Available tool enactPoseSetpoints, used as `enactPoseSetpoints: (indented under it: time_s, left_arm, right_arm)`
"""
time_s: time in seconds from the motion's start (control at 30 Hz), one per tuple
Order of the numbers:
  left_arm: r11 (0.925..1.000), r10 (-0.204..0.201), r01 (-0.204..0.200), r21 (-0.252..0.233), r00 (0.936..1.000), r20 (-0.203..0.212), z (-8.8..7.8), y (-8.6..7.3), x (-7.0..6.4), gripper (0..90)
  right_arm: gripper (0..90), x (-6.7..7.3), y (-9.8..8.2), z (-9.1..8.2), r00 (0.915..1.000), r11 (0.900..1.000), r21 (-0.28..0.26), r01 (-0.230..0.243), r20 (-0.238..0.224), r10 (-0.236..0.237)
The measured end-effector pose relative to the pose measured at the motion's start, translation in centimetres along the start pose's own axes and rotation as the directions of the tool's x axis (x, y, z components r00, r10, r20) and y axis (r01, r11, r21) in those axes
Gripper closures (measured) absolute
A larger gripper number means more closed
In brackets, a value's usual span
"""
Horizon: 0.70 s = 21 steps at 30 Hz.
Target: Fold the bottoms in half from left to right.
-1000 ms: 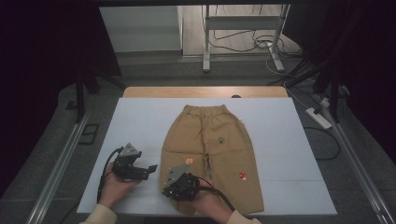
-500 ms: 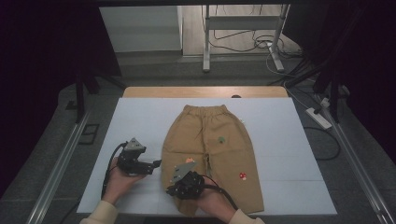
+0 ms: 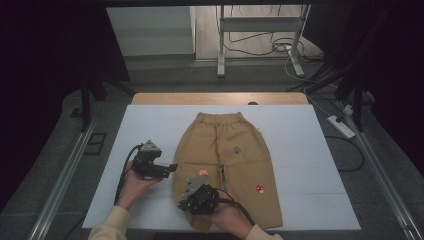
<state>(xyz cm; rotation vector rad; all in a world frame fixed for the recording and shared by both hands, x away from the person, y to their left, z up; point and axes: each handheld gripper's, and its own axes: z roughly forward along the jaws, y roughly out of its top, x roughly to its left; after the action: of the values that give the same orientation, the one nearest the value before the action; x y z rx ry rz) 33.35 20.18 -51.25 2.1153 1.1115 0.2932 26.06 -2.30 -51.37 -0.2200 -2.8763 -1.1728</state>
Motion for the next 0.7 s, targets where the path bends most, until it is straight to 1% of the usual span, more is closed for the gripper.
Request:
enactPoseSetpoints:
  time_s: [0.03, 0.07, 0.13, 0.27, 0.37, 0.4, 0.47, 0.53, 0.7]
  left_arm:
    - [1.0000, -0.003, 0.003, -0.002, 1.0000, 0.004, 0.2, 0.1, 0.1, 13.0]
    - [1.0000, -0.007, 0.006, 0.005, 0.9999, 0.009, 0.4, 0.3, 0.2, 13.1]
    - [0.9998, -0.003, 0.003, 0.022, 1.0000, 0.007, 0.8, 0.6, 0.4, 13.0]
    - [0.9997, -0.012, 0.012, 0.020, 0.9998, 0.016, 1.3, 1.1, 0.7, 13.1]
    - [0.9997, -0.022, 0.022, 0.009, 0.9994, 0.028, 1.7, 1.4, 0.9, 13.3]
    - [0.9995, -0.026, 0.026, 0.016, 0.9992, 0.030, 1.8, 1.6, 0.9, 13.5]
    - [0.9994, -0.026, 0.025, 0.025, 0.9993, 0.027, 2.1, 1.8, 1.1, 13.5]
    - [0.9990, -0.036, 0.035, 0.027, 0.9988, 0.034, 2.4, 2.1, 1.3, 14.2]
    - [0.9987, -0.048, 0.048, 0.020, 0.9984, 0.031, 3.4, 2.7, 1.8, 15.3]
  right_arm:
    - [85.0, 0.0, 0.0, 0.0, 1.0000, 1.000, 0.000, -0.002, 0.000, 0.002]
    - [85.0, 0.0, 0.0, 0.0, 1.0000, 1.000, 0.001, -0.001, 0.000, 0.001]
    - [85.1, 0.0, 0.0, 0.0, 1.0000, 1.000, 0.005, 0.002, 0.002, -0.002]
    - [85.2, 0.0, 0.0, -0.1, 1.0000, 1.000, 0.005, 0.005, 0.004, -0.005]
    - [85.3, 0.0, 0.0, -0.1, 1.0000, 1.000, 0.004, 0.005, 0.005, -0.005]
    - [85.3, 0.0, 0.0, -0.1, 1.0000, 1.000, 0.004, 0.005, 0.005, -0.005]
    - [85.3, 0.0, 0.0, -0.1, 1.0000, 1.000, 0.005, 0.007, 0.006, -0.007]
    - [85.3, 0.0, 0.0, -0.1, 1.0000, 1.000, 0.006, 0.007, 0.006, -0.007]
    - [85.3, 0.0, -0.1, -0.1, 1.0000, 1.000, 0.007, 0.007, 0.005, -0.008]
